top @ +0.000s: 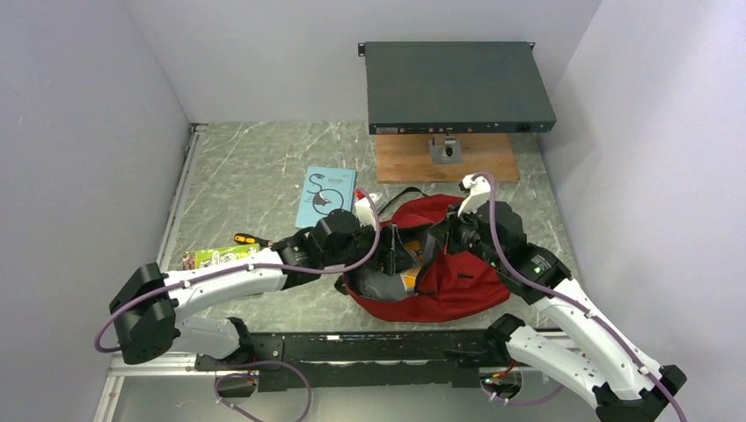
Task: Pack the student bag
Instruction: Place the book in the student bag, then pick up the book from the center of the board.
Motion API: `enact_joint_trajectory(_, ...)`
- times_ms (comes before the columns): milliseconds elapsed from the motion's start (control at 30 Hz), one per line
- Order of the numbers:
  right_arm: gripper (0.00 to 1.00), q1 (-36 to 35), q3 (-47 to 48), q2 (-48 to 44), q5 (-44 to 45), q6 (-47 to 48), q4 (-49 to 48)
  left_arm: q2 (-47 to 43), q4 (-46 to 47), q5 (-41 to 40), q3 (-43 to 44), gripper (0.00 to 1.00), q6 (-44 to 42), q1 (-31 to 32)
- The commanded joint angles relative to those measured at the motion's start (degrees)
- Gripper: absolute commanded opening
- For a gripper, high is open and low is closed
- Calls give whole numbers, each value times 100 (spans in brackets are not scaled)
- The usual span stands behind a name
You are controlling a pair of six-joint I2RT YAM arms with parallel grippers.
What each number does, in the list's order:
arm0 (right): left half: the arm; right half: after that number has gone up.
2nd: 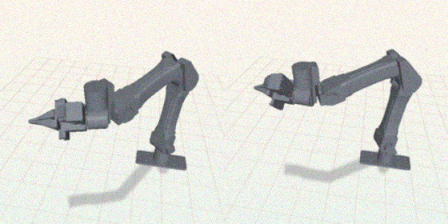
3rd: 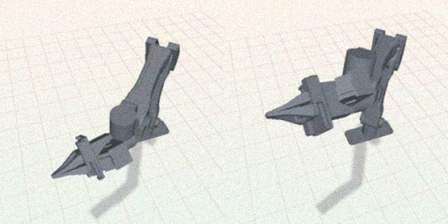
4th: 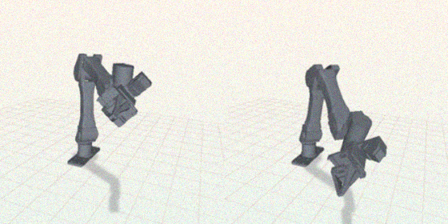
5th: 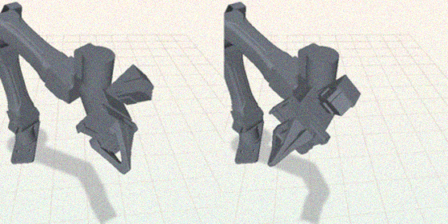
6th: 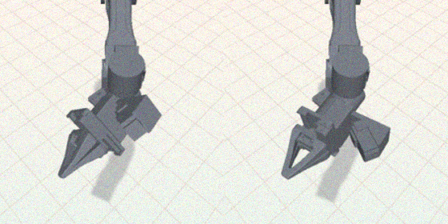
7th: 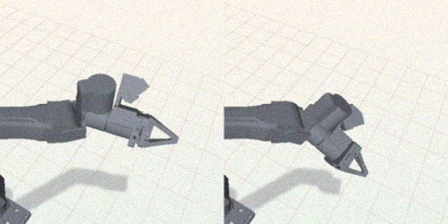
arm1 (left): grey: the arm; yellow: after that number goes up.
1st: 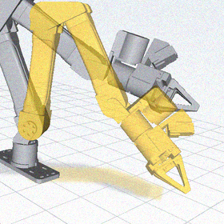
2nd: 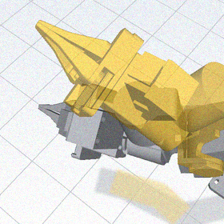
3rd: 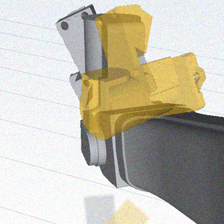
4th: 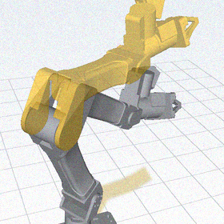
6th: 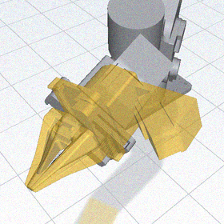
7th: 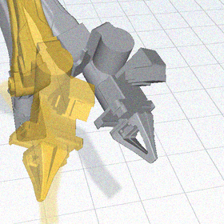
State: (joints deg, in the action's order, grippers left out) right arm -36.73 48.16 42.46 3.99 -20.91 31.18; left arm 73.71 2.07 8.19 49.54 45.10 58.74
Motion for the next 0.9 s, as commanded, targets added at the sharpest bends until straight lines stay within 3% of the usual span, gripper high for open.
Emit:
enact_joint_trajectory(0,0,-8,17,168,-728,-359,-412,-156,1628,736,-306,86,-221,15)
enact_joint_trajectory(67,0,-10,-86,254,-944,-436,-493,-488,1682,664,-372,86,-361,15)
enact_joint_trajectory(200,3,-111,-459,425,-1636,-755,-844,-1464,934,213,-448,89,-874,15)
enact_joint_trajectory(333,11,-701,-1287,571,-2159,-1402,-1673,-2418,-483,-506,-339,96,-1448,-73)
enact_joint_trajectory(500,24,-1257,-2403,823,-2027,-2261,-2494,-3144,-2305,-1143,-113,100,-1686,-631)
enact_joint_trajectory(600,35,-1258,-2110,940,-1396,-2003,-1823,-3479,-2929,-1181,-217,100,-1636,-1265)
enact_joint_trajectory(700,51,-1262,-1211,1021,-847,-1330,-848,-3744,-3225,-1131,-425,100,-1587,-1917)
enact_joint_trajectory(867,74,-1294,108,1183,-487,-830,-55,-3567,-3491,-875,-431,100,-1672,-2589)
